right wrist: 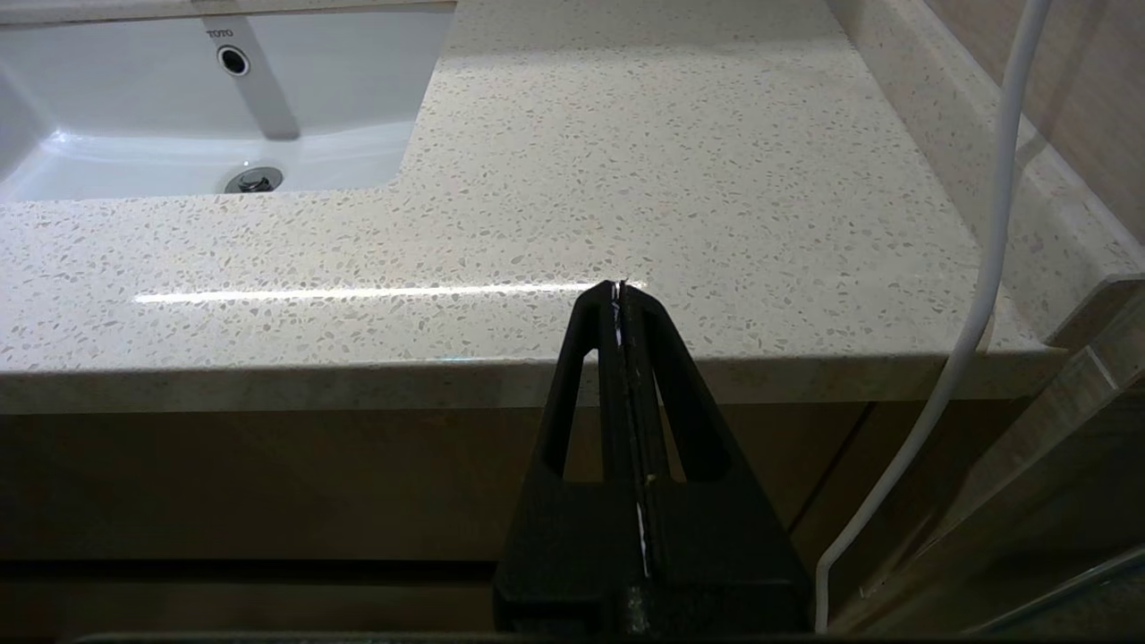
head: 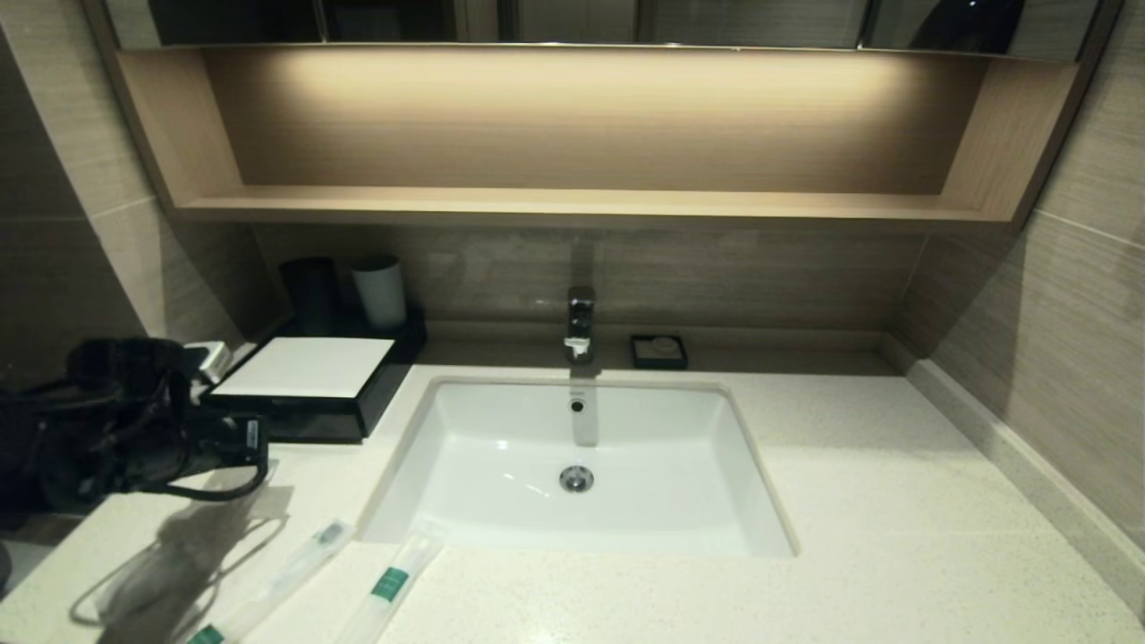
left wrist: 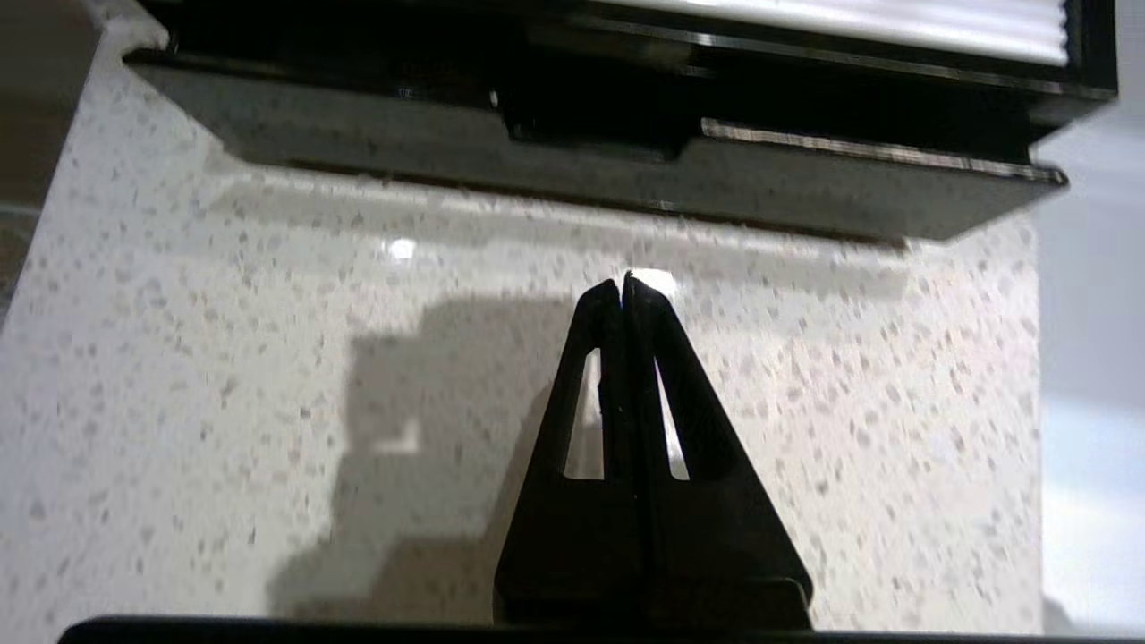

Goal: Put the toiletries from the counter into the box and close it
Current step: Open the drawer

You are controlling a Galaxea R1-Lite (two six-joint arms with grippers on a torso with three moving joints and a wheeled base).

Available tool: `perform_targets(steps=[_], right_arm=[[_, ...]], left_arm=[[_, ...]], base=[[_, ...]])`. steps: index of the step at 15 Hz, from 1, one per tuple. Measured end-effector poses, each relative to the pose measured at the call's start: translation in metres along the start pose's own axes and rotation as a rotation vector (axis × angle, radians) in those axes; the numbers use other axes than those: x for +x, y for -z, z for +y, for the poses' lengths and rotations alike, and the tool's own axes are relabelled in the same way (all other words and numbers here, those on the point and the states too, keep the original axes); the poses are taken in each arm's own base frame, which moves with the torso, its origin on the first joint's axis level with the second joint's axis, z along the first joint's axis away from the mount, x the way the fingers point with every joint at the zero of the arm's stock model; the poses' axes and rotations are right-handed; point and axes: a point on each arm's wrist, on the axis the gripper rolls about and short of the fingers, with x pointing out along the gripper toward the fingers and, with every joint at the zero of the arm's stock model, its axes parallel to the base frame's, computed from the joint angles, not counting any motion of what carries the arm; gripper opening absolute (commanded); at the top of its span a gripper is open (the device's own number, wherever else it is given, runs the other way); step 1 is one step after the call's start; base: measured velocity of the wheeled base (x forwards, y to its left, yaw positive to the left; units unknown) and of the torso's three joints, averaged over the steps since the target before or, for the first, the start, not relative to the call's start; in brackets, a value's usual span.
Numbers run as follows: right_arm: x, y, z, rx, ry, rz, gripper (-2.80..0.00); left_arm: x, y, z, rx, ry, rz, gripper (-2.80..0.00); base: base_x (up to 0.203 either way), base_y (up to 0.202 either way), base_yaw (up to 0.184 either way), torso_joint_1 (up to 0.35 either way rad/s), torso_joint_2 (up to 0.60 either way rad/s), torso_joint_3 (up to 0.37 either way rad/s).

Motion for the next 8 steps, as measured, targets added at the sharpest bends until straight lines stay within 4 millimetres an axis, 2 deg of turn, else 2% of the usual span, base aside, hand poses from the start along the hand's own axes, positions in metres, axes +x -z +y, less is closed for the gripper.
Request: perform_targets(steps=[2,4,8], right_arm=[[0.0,0.0,0.0,0.0,0.0,0.0,-2.8],[0.0,0.0,0.0,0.0,-0.001,0.0,-2.8],[0.0,0.0,0.0,0.0,0.0,0.0,-2.8]], left_arm=[[-0.017,0.001,-0.003,0.016,0.006,0.058,-2.8],[-0.024,-0.003,-0.004,0.024,0.008,0.035,-2.8],[-0.014,-0.01,0.0,0.033,0.001,-0.039,-2.8]], base=[[0.0,0.0,0.0,0.0,0.0,0.0],[0.0,0.0,0.0,0.0,0.0,0.0],[0.0,0.0,0.0,0.0,0.0,0.0]])
